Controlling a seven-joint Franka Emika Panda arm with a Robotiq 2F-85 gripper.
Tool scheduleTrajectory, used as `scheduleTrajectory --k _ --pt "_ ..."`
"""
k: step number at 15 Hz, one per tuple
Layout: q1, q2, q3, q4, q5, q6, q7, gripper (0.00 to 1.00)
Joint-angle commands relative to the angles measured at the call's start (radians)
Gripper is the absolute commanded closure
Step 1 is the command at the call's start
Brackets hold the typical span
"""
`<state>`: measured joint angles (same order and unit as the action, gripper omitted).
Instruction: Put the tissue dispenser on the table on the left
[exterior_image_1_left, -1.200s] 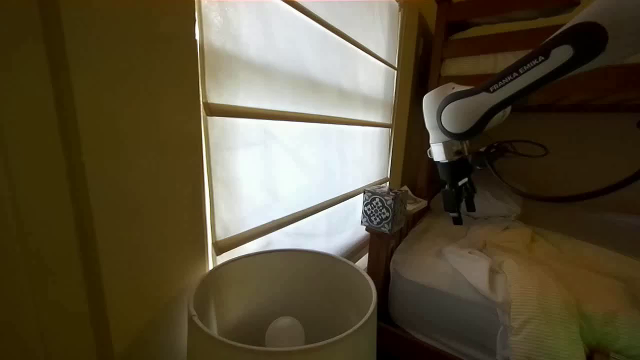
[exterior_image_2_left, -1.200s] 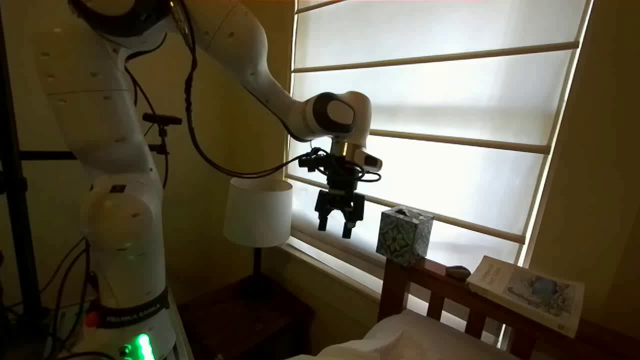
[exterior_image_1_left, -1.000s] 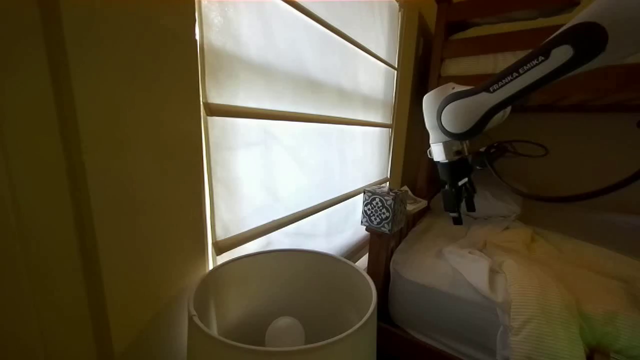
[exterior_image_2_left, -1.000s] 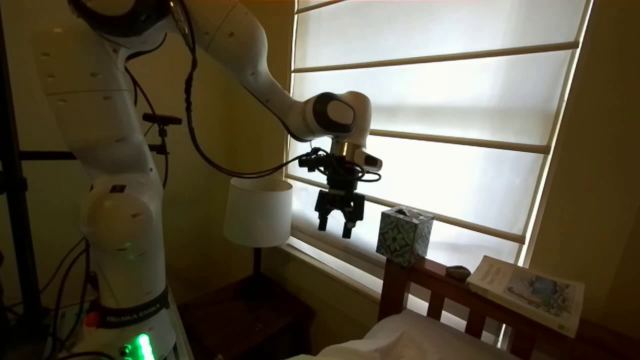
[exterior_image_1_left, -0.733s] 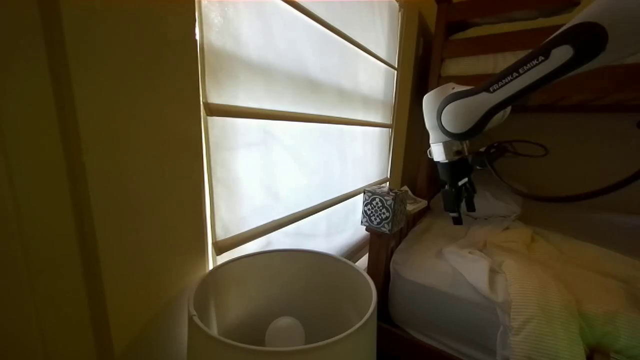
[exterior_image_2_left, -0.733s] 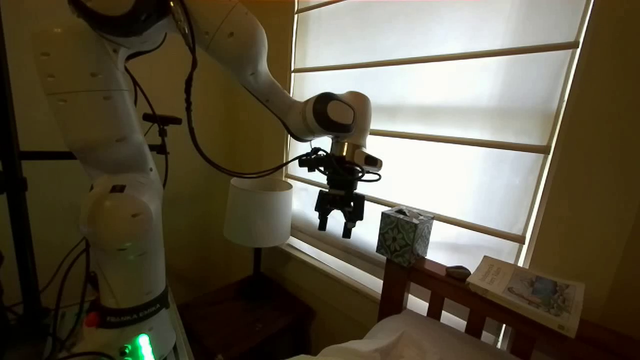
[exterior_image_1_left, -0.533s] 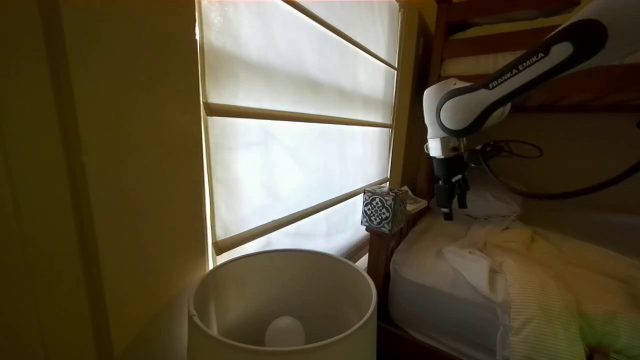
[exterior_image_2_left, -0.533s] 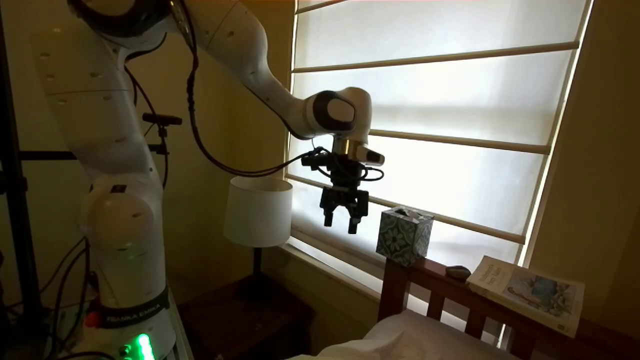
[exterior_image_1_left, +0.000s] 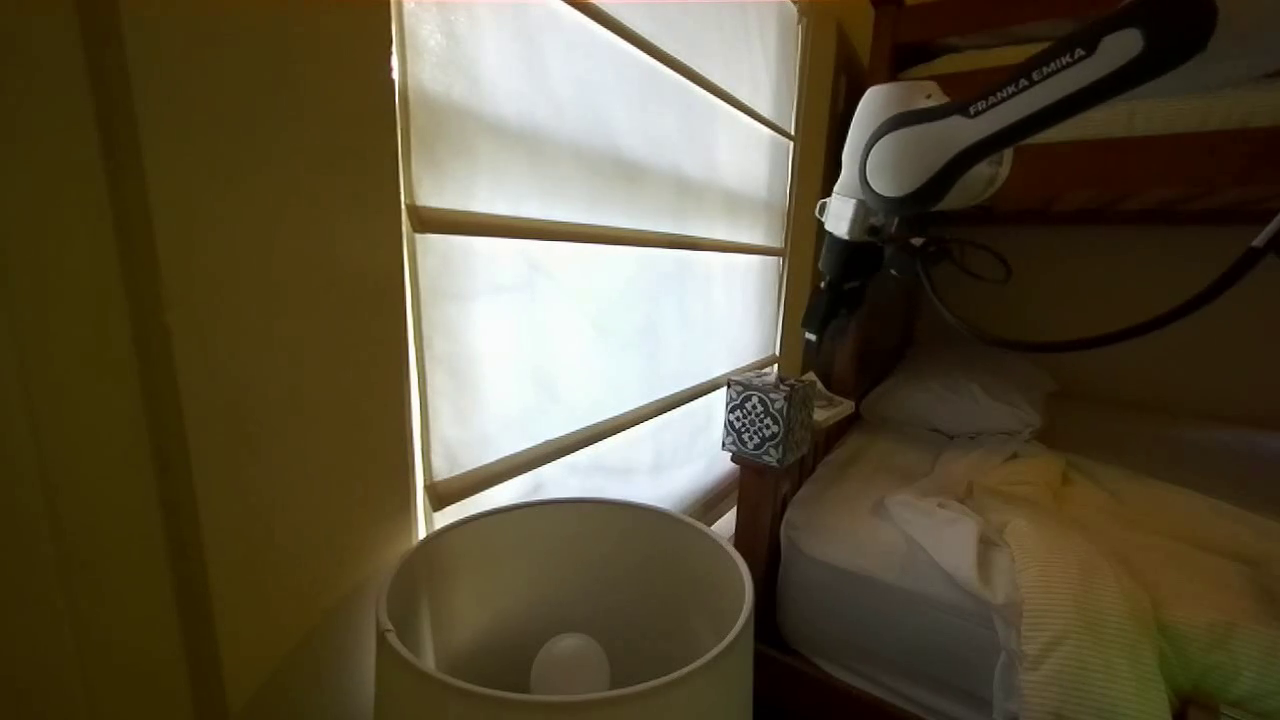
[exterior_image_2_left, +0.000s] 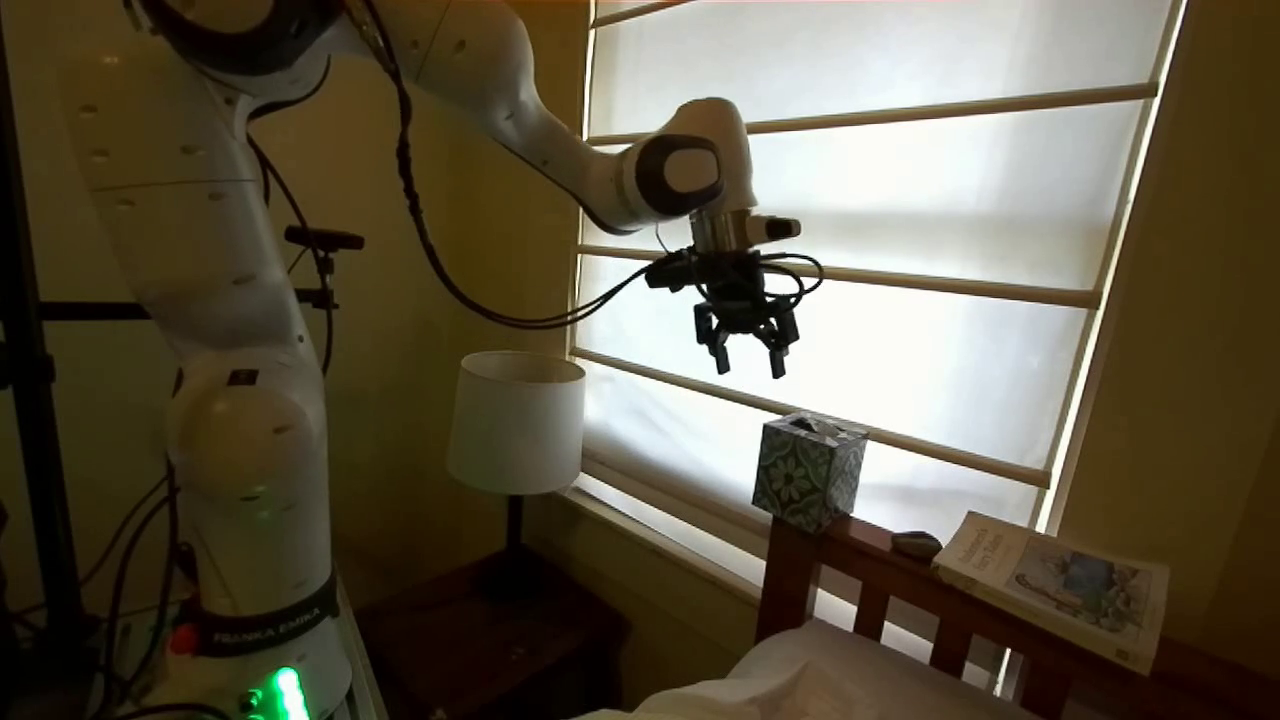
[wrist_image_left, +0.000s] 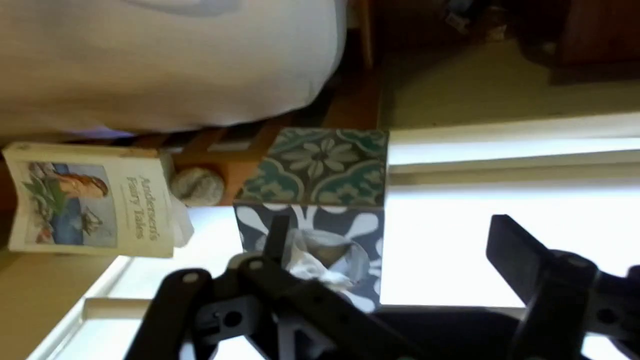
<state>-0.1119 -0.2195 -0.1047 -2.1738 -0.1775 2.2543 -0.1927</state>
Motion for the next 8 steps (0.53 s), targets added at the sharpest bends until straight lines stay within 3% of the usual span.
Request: scheduleTrajectory --k 1,5,8 --pt "0.017 0.011 -0.011 0.022 0.055 0.001 -0.052 0.0" --pt "0.031 0.057 -0.023 0.07 0.118 0.001 -0.119 0.0" --pt "0.038 0.102 0.004 0.093 0.082 0.154 -0.034 0.0"
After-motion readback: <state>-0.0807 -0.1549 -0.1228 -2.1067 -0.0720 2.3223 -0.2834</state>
